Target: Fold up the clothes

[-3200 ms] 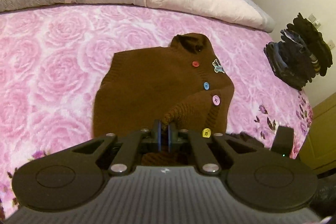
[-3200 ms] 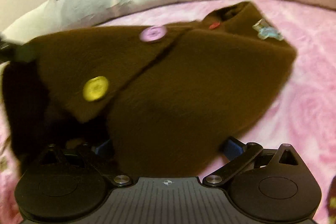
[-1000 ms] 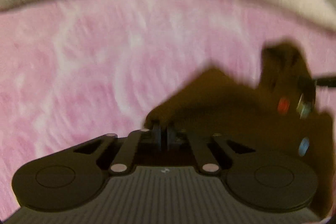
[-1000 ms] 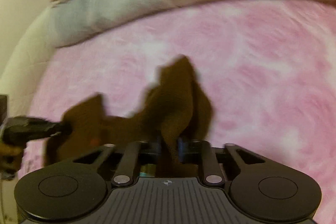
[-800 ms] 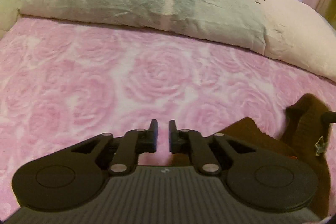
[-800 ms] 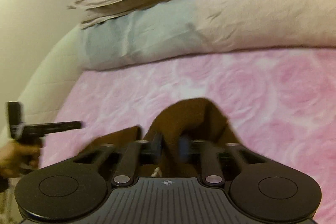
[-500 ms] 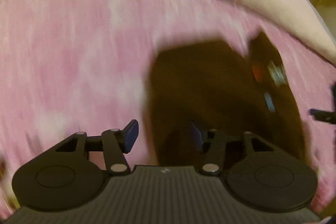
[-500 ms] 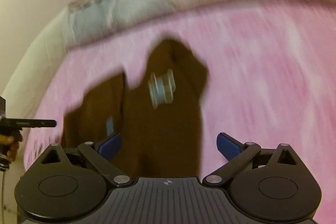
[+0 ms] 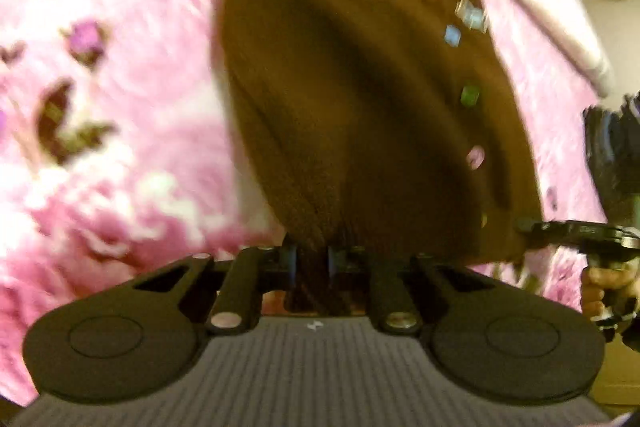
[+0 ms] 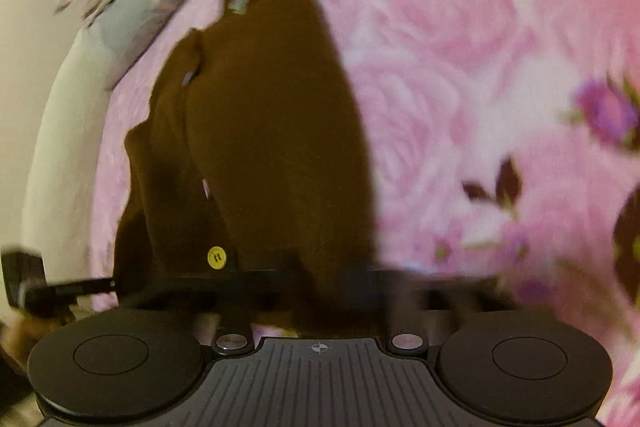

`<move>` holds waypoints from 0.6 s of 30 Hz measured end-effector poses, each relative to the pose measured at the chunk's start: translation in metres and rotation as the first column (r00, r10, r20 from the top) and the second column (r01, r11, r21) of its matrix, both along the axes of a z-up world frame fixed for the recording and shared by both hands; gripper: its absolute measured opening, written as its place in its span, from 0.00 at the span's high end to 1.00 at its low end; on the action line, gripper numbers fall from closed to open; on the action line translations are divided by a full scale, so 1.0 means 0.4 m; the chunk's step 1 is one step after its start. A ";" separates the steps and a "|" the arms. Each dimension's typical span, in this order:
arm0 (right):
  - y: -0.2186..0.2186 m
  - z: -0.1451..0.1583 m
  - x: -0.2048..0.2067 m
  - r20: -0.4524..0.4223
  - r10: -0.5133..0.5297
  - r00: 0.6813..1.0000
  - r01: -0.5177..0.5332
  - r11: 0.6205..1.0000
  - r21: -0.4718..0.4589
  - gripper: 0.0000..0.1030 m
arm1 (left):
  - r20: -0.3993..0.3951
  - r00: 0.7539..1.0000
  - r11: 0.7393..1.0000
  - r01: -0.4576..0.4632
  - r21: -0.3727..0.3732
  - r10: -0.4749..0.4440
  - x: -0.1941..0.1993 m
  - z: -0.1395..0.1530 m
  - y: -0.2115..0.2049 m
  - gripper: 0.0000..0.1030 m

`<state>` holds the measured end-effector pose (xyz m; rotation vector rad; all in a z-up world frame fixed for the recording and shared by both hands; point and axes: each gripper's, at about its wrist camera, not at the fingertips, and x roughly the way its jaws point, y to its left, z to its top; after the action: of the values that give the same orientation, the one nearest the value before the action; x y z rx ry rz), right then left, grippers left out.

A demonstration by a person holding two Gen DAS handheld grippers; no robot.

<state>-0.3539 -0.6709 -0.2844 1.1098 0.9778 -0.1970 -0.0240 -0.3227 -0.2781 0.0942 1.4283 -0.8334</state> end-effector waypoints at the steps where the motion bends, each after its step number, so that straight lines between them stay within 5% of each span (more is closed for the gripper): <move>1: -0.015 0.001 -0.003 -0.006 -0.029 1.000 0.029 0.999 0.046 0.90 | 0.003 1.000 1.000 -0.017 -0.024 0.017 0.017 0.028 0.015 0.92; 4: -0.066 0.089 0.010 0.055 -0.111 0.992 0.103 0.987 0.125 0.92 | 0.032 0.998 0.992 -0.041 -0.121 0.045 0.079 0.141 0.030 0.93; 9: -0.227 0.390 0.116 0.252 -0.192 0.949 0.190 0.981 0.034 0.92 | 0.189 0.981 0.955 0.015 -0.296 0.043 0.244 0.385 -0.093 0.95; 14: -0.341 0.763 0.229 0.471 -0.130 0.873 0.237 0.956 -0.174 0.96 | 0.382 0.921 0.859 0.131 -0.495 0.080 0.342 0.736 -0.201 0.95; 18: -0.297 0.988 0.192 0.607 -0.066 0.792 0.292 0.914 -0.282 0.96 | 0.428 0.895 0.788 0.169 -0.592 0.130 0.305 0.903 -0.166 0.95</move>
<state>-0.2772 -0.7895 0.1109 0.8354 0.2521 -0.1664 0.0980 -0.3891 0.0830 -0.1949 0.6631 -1.1783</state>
